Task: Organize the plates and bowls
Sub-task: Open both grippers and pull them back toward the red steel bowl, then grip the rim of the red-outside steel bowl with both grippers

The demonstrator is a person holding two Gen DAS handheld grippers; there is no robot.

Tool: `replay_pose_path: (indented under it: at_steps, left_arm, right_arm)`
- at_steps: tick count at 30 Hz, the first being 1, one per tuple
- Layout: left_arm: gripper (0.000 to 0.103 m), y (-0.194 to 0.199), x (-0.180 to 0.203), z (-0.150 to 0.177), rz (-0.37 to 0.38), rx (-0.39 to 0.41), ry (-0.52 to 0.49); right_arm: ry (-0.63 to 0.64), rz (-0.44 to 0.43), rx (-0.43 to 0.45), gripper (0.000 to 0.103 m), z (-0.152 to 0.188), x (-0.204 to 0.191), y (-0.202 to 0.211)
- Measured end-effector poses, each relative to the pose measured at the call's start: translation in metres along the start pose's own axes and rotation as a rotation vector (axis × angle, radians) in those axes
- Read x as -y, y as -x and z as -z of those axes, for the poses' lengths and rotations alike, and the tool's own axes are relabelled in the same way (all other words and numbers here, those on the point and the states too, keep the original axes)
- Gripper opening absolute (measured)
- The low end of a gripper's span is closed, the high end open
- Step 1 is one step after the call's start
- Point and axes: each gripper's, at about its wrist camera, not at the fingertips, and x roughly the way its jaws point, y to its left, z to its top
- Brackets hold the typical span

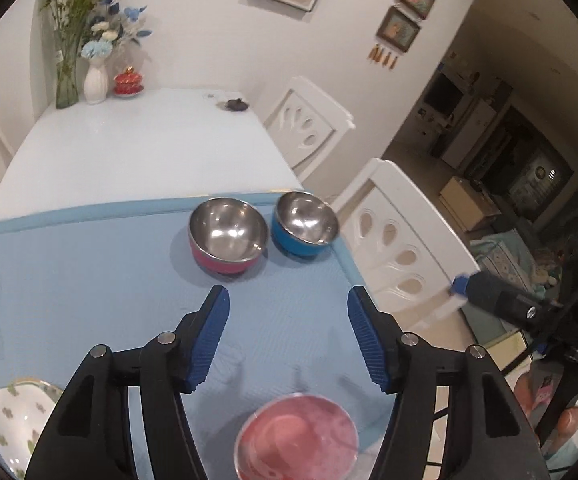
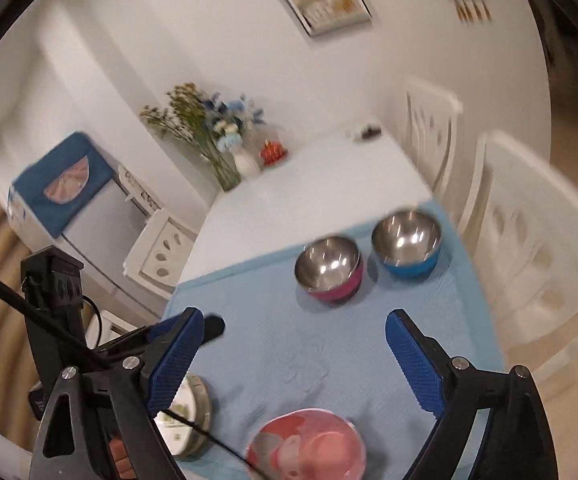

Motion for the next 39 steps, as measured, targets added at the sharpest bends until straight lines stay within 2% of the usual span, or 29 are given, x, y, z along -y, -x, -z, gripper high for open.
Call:
replay_pose_path:
  at_steps: [3, 6, 8, 9, 11, 16, 24, 27, 29, 34, 37, 39]
  left_arm:
    - [0.06, -0.016, -0.02, -0.009, 0.011, -0.023, 0.064]
    - [0.059, -0.044, -0.041, -0.018, 0.002, -0.065, 0.131]
    - [0.059, -0.059, -0.05, -0.022, 0.0, -0.084, 0.161]
    - [0.059, -0.07, -0.056, -0.025, 0.0, -0.097, 0.182]
    - [0.059, -0.088, -0.065, -0.028, -0.007, -0.12, 0.206]
    - [0.056, -0.131, -0.085, -0.033, -0.082, -0.164, 0.205]
    - [0.052, -0.177, -0.121, -0.043, -0.088, -0.176, 0.273]
    - [0.044, -0.193, -0.132, -0.045, -0.079, -0.187, 0.282]
    - [0.036, -0.202, -0.136, -0.045, -0.069, -0.2, 0.284]
    - [0.033, -0.219, -0.14, -0.044, -0.04, -0.213, 0.277]
    - [0.024, -0.229, -0.142, -0.043, -0.031, -0.226, 0.275]
    - [0.024, -0.234, -0.141, -0.041, -0.015, -0.243, 0.269]
  right_arm:
    - [-0.107, -0.023, -0.105, 0.091, -0.006, 0.03, -0.037]
    - [-0.186, -0.055, -0.202, 0.086, -0.006, 0.048, -0.072]
    - [-0.197, -0.065, -0.233, 0.085, -0.007, 0.054, -0.09]
    - [-0.19, -0.053, -0.24, 0.084, -0.01, 0.055, -0.098]
    - [-0.167, -0.024, -0.254, 0.074, -0.016, 0.057, -0.116]
    - [-0.182, -0.02, -0.283, 0.062, -0.027, 0.074, -0.16]
    - [-0.217, -0.021, -0.337, 0.06, -0.035, 0.094, -0.224]
    - [-0.213, 0.01, -0.348, 0.06, -0.035, 0.099, -0.245]
    - [-0.21, 0.023, -0.356, 0.053, -0.035, 0.104, -0.259]
    - [-0.199, 0.05, -0.379, 0.046, -0.035, 0.108, -0.284]
    - [-0.19, 0.06, -0.388, 0.043, -0.034, 0.109, -0.296]
    - [-0.184, 0.06, -0.396, 0.042, -0.033, 0.11, -0.303]
